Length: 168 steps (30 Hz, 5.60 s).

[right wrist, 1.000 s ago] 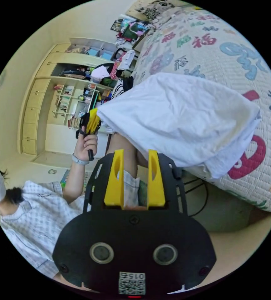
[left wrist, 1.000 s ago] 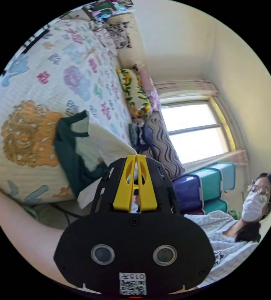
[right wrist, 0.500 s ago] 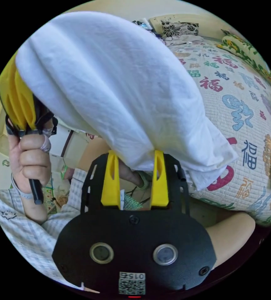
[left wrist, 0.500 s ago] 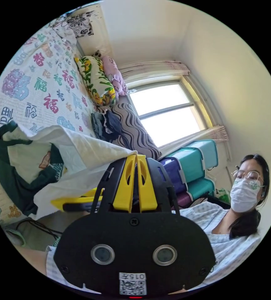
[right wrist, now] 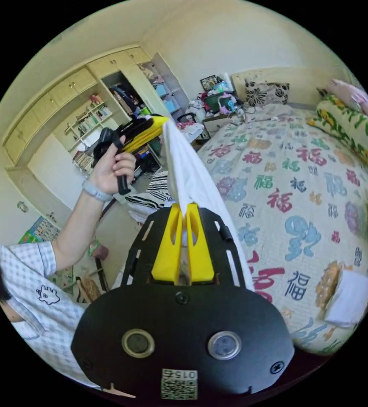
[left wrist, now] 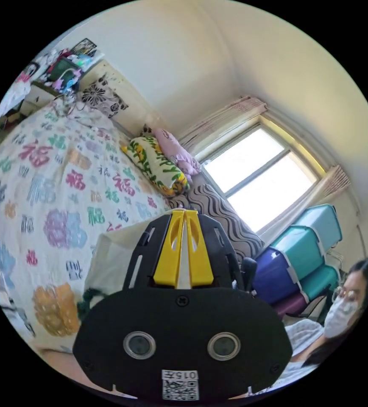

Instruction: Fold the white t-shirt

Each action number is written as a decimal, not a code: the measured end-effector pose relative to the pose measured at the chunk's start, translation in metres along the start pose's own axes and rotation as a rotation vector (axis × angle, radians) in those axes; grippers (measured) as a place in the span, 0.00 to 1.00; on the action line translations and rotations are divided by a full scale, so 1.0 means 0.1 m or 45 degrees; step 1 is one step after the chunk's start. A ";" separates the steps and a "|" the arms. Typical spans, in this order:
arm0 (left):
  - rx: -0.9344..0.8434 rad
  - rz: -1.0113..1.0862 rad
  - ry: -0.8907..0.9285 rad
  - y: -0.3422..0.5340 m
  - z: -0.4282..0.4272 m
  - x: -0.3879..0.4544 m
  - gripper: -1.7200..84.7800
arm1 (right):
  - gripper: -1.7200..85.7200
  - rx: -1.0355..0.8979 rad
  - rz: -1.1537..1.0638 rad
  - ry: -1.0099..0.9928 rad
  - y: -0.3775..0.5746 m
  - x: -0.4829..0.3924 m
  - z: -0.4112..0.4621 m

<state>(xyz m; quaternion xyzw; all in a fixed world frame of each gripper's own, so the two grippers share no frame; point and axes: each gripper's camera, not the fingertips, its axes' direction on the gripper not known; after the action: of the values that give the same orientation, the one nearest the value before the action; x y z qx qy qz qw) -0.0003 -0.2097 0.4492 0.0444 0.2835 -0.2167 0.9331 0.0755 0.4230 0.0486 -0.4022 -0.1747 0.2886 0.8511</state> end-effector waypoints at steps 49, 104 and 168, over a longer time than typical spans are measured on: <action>-0.471 -0.631 0.094 4.02 0.69 -1.41 0.01 | 0.11 -0.630 -0.152 -0.184 -2.28 0.18 1.86; -0.969 0.488 -0.707 1.36 2.38 0.49 0.14 | 0.03 -0.387 0.388 -0.041 -1.39 1.88 -0.15; -0.020 0.871 -1.190 -2.63 -0.08 1.86 0.02 | 0.06 0.512 -0.045 0.343 -0.43 1.35 -3.23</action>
<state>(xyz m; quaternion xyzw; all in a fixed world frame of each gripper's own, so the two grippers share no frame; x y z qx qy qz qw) 0.0209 -0.5159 0.3514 0.0263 -0.1875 0.1028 0.9765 0.3661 0.2979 -0.1073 -0.2563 -0.0058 0.2463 0.9347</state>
